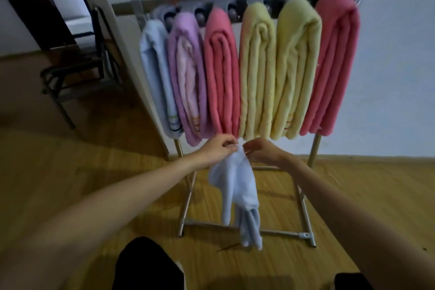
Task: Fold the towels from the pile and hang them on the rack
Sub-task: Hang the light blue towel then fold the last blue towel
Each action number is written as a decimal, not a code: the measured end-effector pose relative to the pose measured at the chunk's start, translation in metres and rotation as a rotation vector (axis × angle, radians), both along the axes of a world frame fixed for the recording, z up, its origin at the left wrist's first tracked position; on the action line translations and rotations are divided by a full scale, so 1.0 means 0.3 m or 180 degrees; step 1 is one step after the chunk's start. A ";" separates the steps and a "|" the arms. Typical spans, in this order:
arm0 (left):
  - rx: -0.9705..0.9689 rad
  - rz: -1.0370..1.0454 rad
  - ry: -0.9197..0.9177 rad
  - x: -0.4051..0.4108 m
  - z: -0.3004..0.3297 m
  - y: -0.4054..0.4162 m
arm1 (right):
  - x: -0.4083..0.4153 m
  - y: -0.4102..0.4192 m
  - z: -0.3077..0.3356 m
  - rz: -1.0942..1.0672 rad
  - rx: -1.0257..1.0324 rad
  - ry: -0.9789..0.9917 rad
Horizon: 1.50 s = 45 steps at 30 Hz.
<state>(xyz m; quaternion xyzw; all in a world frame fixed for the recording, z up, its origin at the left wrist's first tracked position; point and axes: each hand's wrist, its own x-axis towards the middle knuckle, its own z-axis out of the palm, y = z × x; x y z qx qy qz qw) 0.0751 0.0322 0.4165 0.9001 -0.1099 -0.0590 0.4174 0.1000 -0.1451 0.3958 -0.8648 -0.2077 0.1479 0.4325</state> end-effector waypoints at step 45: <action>-0.0876 0.0062 -0.1033 -0.225 0.614 0.229 | -0.165 0.253 0.773 -0.0996 0.2268 -0.0037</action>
